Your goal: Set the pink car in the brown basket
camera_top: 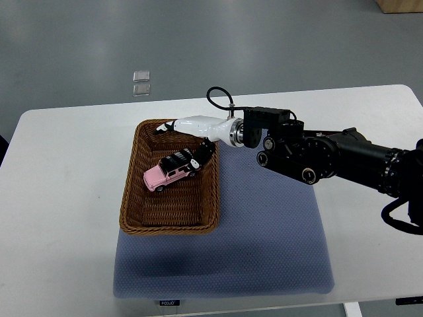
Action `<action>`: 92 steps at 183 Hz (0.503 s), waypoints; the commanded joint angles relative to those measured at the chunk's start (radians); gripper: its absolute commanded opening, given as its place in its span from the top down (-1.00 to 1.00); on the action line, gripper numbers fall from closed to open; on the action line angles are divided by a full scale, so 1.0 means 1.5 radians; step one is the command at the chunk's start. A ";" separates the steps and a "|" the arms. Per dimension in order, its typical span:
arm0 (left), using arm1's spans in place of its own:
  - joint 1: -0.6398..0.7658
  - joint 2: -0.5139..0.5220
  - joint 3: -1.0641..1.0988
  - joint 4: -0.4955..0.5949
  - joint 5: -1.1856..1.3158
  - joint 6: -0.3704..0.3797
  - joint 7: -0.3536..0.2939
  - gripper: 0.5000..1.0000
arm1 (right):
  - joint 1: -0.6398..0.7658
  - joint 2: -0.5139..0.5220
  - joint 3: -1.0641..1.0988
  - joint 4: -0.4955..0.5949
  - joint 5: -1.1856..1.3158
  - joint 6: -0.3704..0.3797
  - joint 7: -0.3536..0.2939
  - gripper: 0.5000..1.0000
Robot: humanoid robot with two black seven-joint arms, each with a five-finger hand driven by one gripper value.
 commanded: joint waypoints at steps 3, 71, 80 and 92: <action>0.000 0.000 0.000 0.001 0.000 0.000 0.000 -1.00 | -0.004 -0.031 0.115 0.006 0.049 0.003 0.000 -0.63; 0.000 0.000 0.000 -0.003 0.000 0.000 0.000 -1.00 | -0.235 -0.082 0.566 0.039 0.469 0.074 0.008 -0.64; 0.000 0.000 0.000 -0.003 0.001 0.000 0.000 -1.00 | -0.260 -0.081 0.598 0.039 0.519 0.111 0.008 -0.64; 0.000 0.000 0.000 -0.002 0.000 0.000 0.000 -1.00 | -0.286 -0.081 0.609 0.037 0.570 0.145 0.008 -0.64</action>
